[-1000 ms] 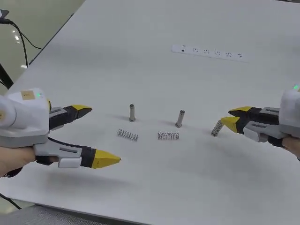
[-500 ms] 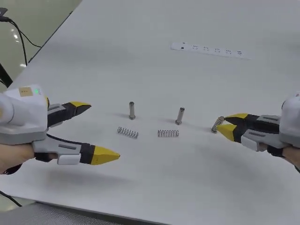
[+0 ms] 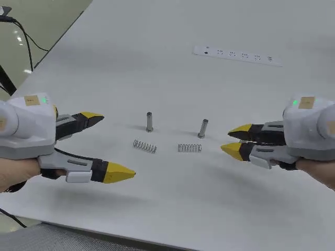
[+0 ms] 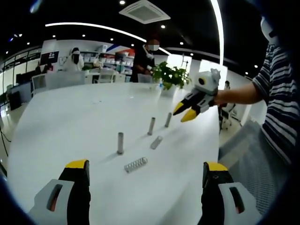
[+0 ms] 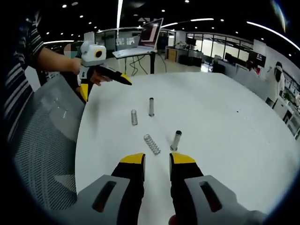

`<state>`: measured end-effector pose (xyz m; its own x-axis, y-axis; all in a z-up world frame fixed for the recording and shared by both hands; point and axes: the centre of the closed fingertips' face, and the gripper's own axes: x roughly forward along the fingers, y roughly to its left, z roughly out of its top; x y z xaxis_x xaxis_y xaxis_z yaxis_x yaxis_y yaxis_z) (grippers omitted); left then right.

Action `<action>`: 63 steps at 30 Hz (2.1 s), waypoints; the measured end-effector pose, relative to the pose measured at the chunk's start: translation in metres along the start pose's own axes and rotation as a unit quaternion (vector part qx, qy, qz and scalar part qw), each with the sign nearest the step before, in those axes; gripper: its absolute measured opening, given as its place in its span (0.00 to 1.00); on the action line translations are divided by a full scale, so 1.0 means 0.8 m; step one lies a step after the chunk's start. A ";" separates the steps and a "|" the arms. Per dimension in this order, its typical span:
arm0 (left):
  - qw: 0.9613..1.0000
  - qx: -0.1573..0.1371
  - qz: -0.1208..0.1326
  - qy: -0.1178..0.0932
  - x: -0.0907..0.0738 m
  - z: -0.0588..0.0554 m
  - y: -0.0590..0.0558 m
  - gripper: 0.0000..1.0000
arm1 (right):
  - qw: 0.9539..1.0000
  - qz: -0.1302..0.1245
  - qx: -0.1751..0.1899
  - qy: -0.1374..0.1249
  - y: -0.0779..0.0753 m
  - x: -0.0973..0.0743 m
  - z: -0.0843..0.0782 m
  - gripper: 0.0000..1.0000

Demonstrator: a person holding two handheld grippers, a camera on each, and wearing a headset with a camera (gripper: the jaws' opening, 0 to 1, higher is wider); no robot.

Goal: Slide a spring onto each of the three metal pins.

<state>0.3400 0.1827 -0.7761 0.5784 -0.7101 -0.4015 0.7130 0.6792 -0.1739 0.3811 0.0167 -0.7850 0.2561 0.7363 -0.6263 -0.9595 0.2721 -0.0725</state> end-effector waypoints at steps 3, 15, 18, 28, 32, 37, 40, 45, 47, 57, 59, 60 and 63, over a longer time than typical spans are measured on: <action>1.000 0.000 0.000 0.000 0.000 0.000 0.000 0.97 | 0.999 0.015 -0.031 0.013 0.004 0.010 0.004 0.18; 1.000 0.008 -0.008 0.006 0.003 0.000 -0.006 0.97 | 0.989 0.049 -0.116 0.071 0.010 0.059 -0.003 0.17; 1.000 0.010 -0.008 0.005 0.004 0.002 -0.005 0.97 | 0.988 0.053 -0.126 0.076 0.011 0.069 -0.005 0.16; 1.000 0.008 -0.009 0.005 0.006 0.003 -0.003 0.96 | 0.982 0.060 -0.138 0.111 0.003 0.092 -0.021 0.15; 1.000 0.007 -0.008 0.006 0.004 0.003 -0.003 0.96 | 0.982 0.064 -0.135 0.119 0.003 0.099 -0.026 0.13; 1.000 0.009 -0.007 0.010 0.002 0.001 -0.001 0.96 | 0.980 0.069 -0.135 0.130 0.005 0.104 -0.034 0.11; 1.000 0.007 -0.005 0.009 0.000 0.002 0.000 0.96 | 0.980 0.068 -0.137 0.129 0.006 0.104 -0.035 0.08; 1.000 0.011 -0.012 0.013 0.001 0.002 -0.007 0.96 | 0.981 0.066 -0.135 0.125 0.006 0.102 -0.032 0.08; 1.000 0.013 -0.014 0.012 0.002 0.005 -0.009 0.96 | 0.981 0.068 -0.137 0.120 0.009 0.097 -0.028 0.08; 0.999 0.012 -0.037 0.010 0.010 0.006 -0.023 0.93 | 0.983 0.060 -0.142 0.097 0.012 0.058 -0.015 0.08; 0.999 0.014 -0.041 0.014 0.012 0.004 -0.028 0.93 | 0.984 0.058 -0.138 0.091 0.012 0.050 -0.013 0.08; 0.999 0.014 -0.044 0.015 0.013 0.003 -0.030 0.92 | 0.985 0.057 -0.137 0.090 0.012 0.047 -0.012 0.08; 0.998 0.015 -0.059 0.020 0.016 0.002 -0.040 0.90 | 0.985 0.054 -0.136 0.086 0.013 0.034 -0.010 0.08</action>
<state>0.3254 0.1514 -0.7742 0.4728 -0.7766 -0.4162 0.7877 0.5843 -0.1953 0.3774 0.0345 -0.8093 0.1501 0.6300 -0.7620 -0.9818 0.0042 -0.1900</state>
